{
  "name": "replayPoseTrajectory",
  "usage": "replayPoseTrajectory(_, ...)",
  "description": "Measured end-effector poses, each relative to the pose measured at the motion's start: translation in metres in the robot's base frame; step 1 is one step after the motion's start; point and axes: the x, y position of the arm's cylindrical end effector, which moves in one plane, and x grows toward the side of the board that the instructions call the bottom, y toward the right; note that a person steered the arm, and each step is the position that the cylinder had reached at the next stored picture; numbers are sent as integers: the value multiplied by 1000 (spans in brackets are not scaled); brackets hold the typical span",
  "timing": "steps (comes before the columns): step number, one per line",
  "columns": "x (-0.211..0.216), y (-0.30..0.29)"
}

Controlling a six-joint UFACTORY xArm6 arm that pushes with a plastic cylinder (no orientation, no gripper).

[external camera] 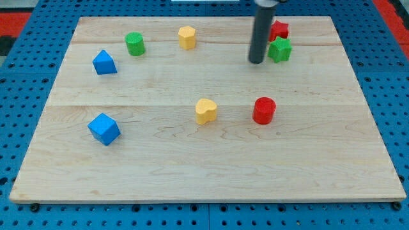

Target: Push the yellow hexagon to the bottom of green star

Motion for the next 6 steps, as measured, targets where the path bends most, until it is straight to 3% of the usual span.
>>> replayPoseTrajectory(1,-3,-46)
replayPoseTrajectory(3,-96,-14)
replayPoseTrajectory(4,-123,-75)
replayPoseTrajectory(5,-123,-129)
replayPoseTrajectory(6,-94,-129)
